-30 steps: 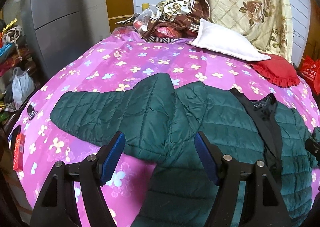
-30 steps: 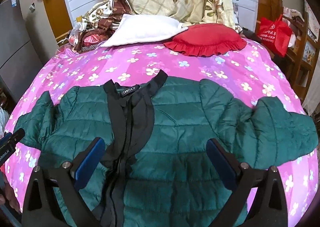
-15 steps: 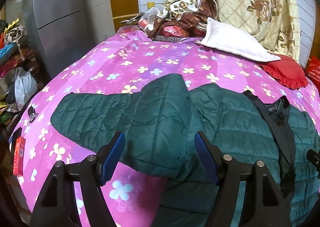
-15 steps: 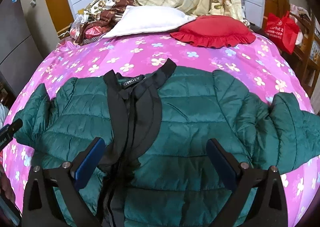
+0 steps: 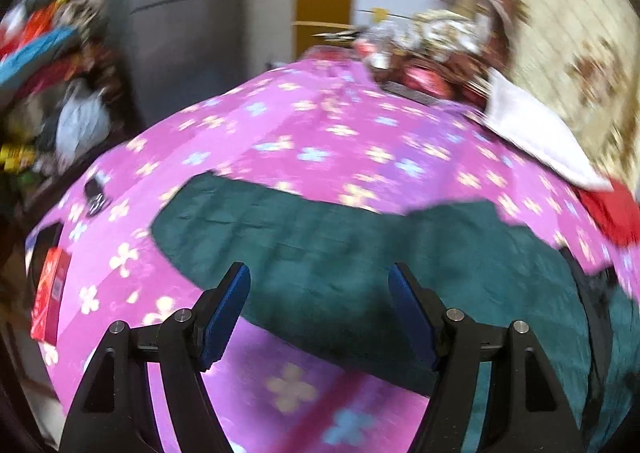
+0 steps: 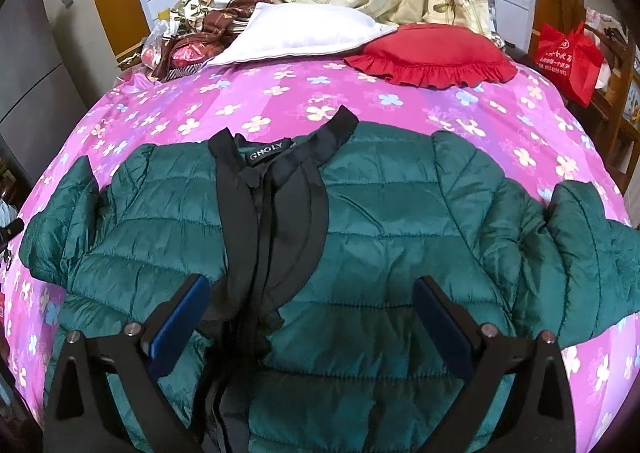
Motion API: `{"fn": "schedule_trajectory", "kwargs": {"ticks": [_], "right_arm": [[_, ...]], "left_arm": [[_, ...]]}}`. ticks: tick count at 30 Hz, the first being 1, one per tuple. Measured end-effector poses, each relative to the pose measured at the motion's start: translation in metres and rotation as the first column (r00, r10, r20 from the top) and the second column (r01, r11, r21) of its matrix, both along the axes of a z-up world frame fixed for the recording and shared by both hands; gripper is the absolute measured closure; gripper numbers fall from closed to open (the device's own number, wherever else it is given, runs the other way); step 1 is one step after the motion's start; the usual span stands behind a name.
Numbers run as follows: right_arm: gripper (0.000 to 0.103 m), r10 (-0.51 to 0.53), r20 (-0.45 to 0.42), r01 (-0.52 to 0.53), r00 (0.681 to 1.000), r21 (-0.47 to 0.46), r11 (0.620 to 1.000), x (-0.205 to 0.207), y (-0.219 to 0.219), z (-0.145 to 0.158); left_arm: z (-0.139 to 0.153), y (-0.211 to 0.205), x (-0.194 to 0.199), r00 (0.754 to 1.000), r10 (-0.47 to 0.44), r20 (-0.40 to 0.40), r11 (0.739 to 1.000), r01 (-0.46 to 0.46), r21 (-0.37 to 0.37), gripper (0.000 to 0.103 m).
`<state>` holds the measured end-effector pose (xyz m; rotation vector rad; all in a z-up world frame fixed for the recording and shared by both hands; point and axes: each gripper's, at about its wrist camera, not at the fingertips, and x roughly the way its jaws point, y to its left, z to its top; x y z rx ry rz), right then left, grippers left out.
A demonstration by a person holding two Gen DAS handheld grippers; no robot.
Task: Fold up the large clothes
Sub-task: 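Move the left gripper to the sleeve cuff nearest it and grasp it, then lift the sleeve with the left gripper and carry it across the jacket body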
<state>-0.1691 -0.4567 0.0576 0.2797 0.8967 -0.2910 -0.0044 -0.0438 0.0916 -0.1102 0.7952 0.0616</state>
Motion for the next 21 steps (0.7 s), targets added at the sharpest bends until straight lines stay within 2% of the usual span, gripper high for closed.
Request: {"fn": "schedule_trajectory", "kwargs": {"ticks": [5, 8, 11, 14, 17, 21], "right_arm": [[0.000, 0.004, -0.009, -0.004, 1.000, 0.002, 1.000, 0.000, 0.000, -0.002], [0.000, 0.003, -0.013, -0.003, 1.000, 0.001, 1.000, 0.000, -0.001, -0.003], [0.000, 0.005, -0.021, -0.004, 1.000, 0.007, 1.000, 0.001, 0.000, -0.005], [0.000, 0.011, -0.024, -0.011, 1.000, 0.004, 1.000, 0.001, 0.001, -0.005], [0.000, 0.016, -0.020, -0.016, 1.000, -0.001, 1.000, 0.002, 0.002, -0.004], [0.000, 0.018, -0.022, -0.018, 1.000, -0.005, 1.000, 0.003, 0.002, -0.003]], "left_arm": [[-0.028, 0.067, 0.033, 0.987, 0.147, -0.072, 0.986, -0.152, -0.067, 0.051], [-0.047, 0.102, 0.048, 0.966, 0.227, -0.126, 0.961, -0.243, -0.135, 0.051], [-0.063, 0.130, 0.058, 0.938, 0.308, -0.162, 0.922, -0.336, -0.191, 0.051], [-0.072, 0.138, 0.067, 0.924, 0.342, -0.171, 0.912, -0.370, -0.179, 0.051], [-0.082, 0.139, 0.077, 0.923, 0.333, -0.193, 0.915, -0.366, -0.171, 0.051], [-0.082, 0.138, 0.081, 0.924, 0.346, -0.164, 0.917, -0.370, -0.148, 0.053]]}}
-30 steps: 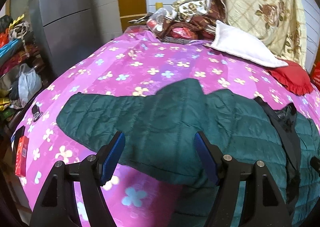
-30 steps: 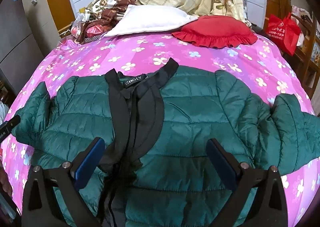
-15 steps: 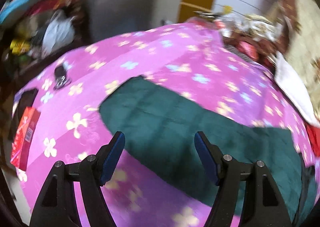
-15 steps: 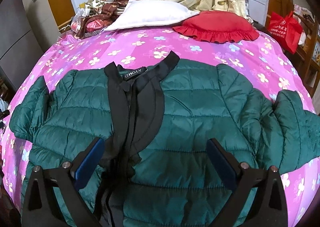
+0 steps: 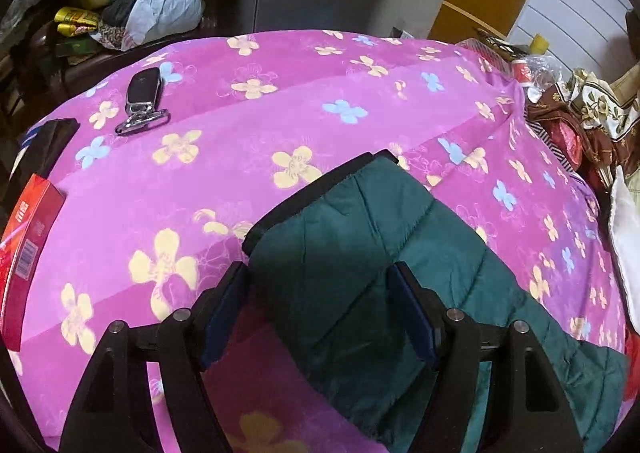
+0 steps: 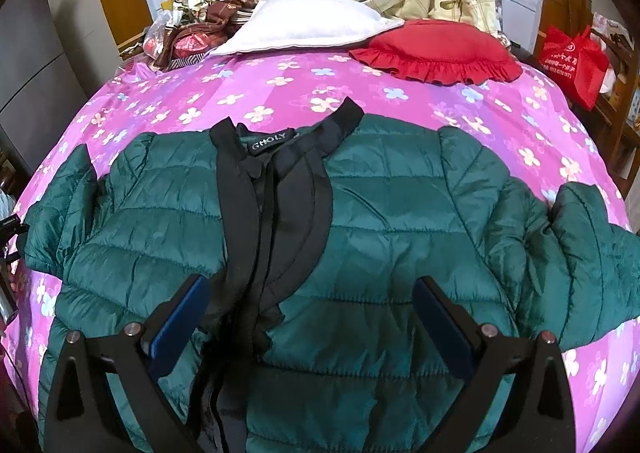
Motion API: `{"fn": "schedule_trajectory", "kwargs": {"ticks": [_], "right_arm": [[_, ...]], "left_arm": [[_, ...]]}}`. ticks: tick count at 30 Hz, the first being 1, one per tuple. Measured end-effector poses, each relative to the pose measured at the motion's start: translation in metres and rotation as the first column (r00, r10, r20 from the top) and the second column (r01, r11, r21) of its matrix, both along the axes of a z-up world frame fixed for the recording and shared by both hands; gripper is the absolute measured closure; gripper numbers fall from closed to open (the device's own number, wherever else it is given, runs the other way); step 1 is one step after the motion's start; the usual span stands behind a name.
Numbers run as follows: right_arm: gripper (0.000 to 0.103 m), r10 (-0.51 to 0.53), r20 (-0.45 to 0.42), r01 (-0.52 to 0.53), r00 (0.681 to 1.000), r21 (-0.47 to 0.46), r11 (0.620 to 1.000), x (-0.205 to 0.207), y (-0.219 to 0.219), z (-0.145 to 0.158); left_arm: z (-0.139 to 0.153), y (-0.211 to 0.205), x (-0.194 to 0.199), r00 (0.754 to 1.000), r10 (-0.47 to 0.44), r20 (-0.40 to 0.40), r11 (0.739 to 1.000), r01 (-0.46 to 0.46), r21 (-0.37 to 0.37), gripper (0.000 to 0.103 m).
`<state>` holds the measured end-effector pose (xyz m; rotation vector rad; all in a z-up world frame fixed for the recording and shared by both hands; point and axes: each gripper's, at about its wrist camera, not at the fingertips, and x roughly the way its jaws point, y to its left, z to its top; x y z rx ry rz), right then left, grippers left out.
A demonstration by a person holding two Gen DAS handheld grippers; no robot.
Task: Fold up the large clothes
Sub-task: 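Lift the sleeve with the left gripper and carry it across the jacket body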
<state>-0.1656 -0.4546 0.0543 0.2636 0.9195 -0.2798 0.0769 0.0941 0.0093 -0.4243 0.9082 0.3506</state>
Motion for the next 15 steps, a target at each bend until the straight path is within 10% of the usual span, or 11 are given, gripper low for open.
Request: {"fn": "schedule_trajectory", "kwargs": {"ticks": [4, 9, 15], "right_arm": [[0.000, -0.003, -0.012, 0.003, 1.000, 0.000, 1.000, 0.002, -0.001, -0.003], [0.000, -0.016, -0.007, 0.016, 1.000, 0.004, 1.000, -0.003, -0.007, -0.002], [0.000, -0.037, 0.017, 0.037, 0.999, -0.002, 0.999, -0.017, -0.016, 0.009]], "left_arm": [[0.006, -0.004, 0.002, 0.998, -0.060, 0.015, 0.998, 0.060, -0.033, 0.103], [0.053, -0.028, -0.024, 0.980, -0.145, 0.138, 0.989, 0.145, 0.008, 0.103], [0.123, -0.090, -0.070, 0.898, -0.343, 0.275, 0.939, 0.336, 0.072, 0.103]]}}
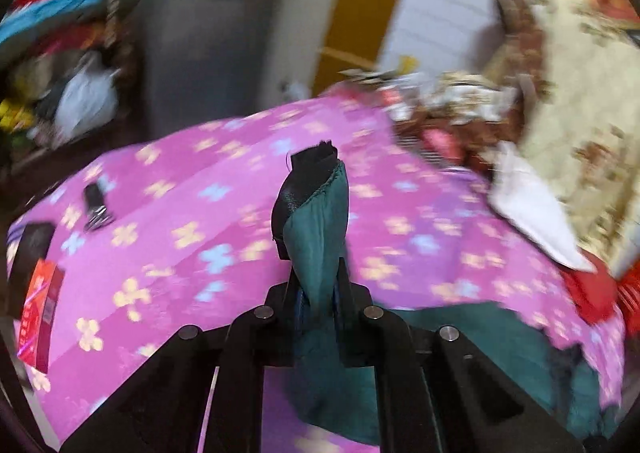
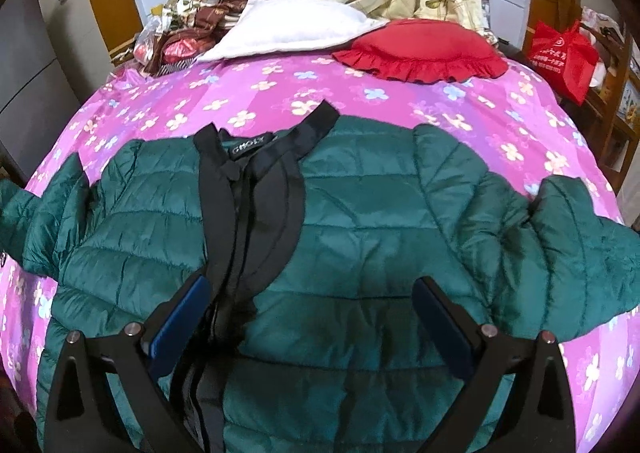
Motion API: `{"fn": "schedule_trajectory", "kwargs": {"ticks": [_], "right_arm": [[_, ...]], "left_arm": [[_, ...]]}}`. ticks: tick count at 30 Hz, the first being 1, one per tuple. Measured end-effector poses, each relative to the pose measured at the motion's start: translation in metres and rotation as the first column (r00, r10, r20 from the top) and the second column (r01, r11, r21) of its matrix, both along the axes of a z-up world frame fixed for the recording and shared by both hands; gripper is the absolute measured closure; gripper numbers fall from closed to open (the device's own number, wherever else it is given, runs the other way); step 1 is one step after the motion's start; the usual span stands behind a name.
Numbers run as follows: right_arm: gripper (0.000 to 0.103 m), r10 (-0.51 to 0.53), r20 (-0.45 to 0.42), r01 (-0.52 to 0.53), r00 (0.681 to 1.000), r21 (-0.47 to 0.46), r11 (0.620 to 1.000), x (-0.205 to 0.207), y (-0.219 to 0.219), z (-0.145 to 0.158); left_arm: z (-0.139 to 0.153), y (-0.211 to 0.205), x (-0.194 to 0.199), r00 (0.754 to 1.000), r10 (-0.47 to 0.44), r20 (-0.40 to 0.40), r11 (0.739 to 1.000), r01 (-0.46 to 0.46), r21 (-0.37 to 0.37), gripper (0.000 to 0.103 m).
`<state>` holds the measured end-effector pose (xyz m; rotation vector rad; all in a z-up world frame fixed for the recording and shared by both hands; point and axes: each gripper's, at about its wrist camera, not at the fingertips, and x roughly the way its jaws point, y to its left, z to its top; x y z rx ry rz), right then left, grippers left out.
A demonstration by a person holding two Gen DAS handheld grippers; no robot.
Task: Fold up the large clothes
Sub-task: 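Lift the sleeve with the left gripper and carry it across the jacket body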
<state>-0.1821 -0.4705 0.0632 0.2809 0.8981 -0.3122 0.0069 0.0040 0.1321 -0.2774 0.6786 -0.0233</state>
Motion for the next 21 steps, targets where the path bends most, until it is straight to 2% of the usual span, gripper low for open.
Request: {"fn": "schedule_trajectory", "kwargs": {"ticks": [4, 9, 13, 18, 21], "right_arm": [[0.000, -0.017, 0.013, 0.017, 1.000, 0.004, 1.000, -0.013, -0.007, 0.006], [0.000, -0.043, 0.018, 0.043, 0.999, -0.004, 0.999, -0.034, -0.020, 0.011], [0.000, -0.066, 0.029, 0.066, 0.997, -0.003, 0.998, -0.050, -0.033, 0.015], [0.000, -0.102, 0.049, 0.103, 0.994, -0.007, 0.995, -0.071, -0.050, 0.021], [0.000, -0.120, 0.061, 0.120, 0.991, 0.002, 0.993, -0.083, -0.061, 0.023]], "left_arm": [[0.033, -0.060, -0.031, 0.986, -0.159, 0.051, 0.987, 0.159, 0.018, 0.103], [0.048, -0.143, -0.065, 0.941, -0.335, 0.046, 0.942, 0.333, 0.049, 0.103], [0.042, -0.215, -0.096, 0.894, -0.447, 0.030, 0.891, 0.441, 0.109, 0.103], [0.024, -0.290, -0.122, 0.835, -0.549, -0.026, 0.827, 0.548, 0.130, 0.103], [0.010, -0.325, -0.133, 0.812, -0.581, -0.059, 0.801, 0.583, 0.132, 0.103]]}}
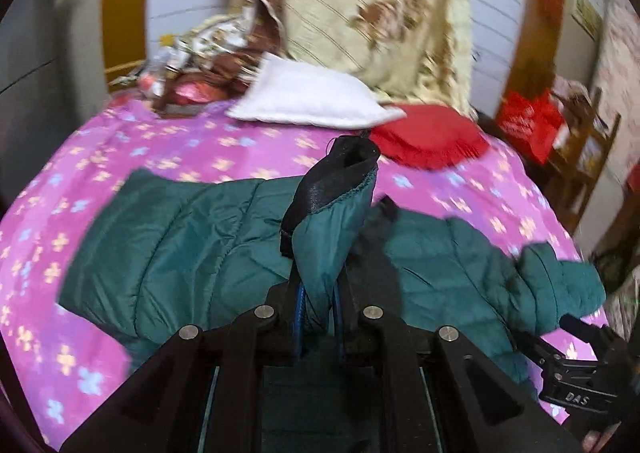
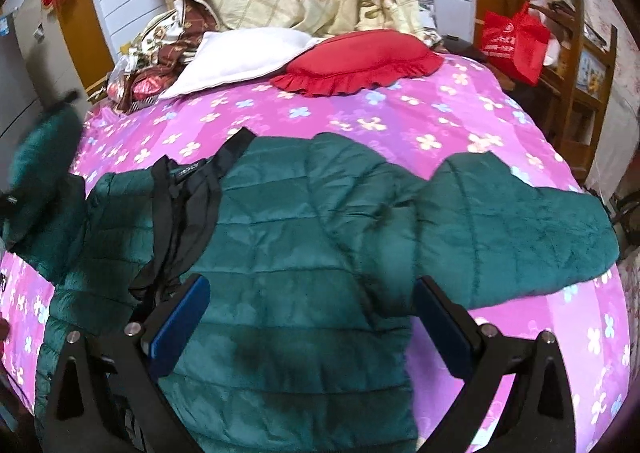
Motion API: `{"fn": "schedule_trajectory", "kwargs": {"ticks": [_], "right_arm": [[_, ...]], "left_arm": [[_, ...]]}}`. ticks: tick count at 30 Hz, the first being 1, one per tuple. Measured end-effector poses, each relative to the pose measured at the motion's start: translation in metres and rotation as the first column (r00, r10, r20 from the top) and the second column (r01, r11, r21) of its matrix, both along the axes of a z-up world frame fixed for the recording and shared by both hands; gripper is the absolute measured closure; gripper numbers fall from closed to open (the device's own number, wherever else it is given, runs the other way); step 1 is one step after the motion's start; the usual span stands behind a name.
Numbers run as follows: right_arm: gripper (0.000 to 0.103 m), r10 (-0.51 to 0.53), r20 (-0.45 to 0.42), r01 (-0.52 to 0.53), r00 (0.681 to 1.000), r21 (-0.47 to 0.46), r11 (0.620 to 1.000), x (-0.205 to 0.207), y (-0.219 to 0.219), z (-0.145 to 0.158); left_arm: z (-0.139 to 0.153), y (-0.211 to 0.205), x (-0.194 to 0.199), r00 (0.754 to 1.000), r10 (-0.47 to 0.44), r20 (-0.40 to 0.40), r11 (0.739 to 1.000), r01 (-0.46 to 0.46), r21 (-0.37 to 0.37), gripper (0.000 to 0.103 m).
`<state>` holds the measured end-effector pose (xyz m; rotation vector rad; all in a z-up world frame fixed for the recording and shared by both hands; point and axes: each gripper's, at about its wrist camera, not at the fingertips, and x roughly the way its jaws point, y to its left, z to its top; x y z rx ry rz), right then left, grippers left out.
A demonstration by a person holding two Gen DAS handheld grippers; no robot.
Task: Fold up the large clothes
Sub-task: 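Lift the sleeve with the left gripper and carry it across the jacket body, then lower the sleeve onto the jacket body and open the left gripper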
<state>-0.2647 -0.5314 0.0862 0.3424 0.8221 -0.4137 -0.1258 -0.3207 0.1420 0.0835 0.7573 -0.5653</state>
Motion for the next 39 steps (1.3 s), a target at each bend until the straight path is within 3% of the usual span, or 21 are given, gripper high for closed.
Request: {"fn": "schedule_trajectory", "kwargs": {"ticks": [11, 14, 17, 21, 33, 39], "right_arm": [[0.000, -0.074, -0.003, 0.074, 0.997, 0.030, 0.997, -0.034, -0.038, -0.011], [0.000, -0.088, -0.010, 0.088, 0.996, 0.038, 0.995, -0.040, -0.045, -0.015], [0.000, -0.094, -0.008, 0.094, 0.996, 0.053, 0.994, -0.042, -0.049, -0.017], [0.000, -0.090, 0.002, 0.090, 0.996, 0.054, 0.994, -0.041, -0.046, -0.013], [0.000, -0.024, 0.003, 0.024, 1.000, 0.118, 0.993, -0.011, -0.016, -0.012], [0.000, -0.003, 0.065, -0.013, 0.998, 0.244, 0.970, 0.010, -0.013, -0.003]], "left_arm": [[-0.065, -0.082, -0.031, 0.991, -0.088, -0.098, 0.993, 0.095, 0.065, 0.103], [-0.074, -0.084, -0.030, 0.982, -0.115, -0.152, 0.992, 0.121, 0.030, 0.103], [-0.071, -0.076, -0.026, 0.971, -0.133, -0.200, 0.991, 0.129, -0.031, 0.098], [-0.052, -0.054, -0.025, 0.978, -0.120, -0.169, 0.992, 0.110, -0.067, 0.092], [-0.050, -0.025, -0.011, 0.981, -0.082, -0.178, 0.994, 0.069, -0.079, 0.092], [-0.054, -0.023, -0.014, 0.978, -0.095, -0.184, 0.993, 0.082, -0.082, 0.092]]}}
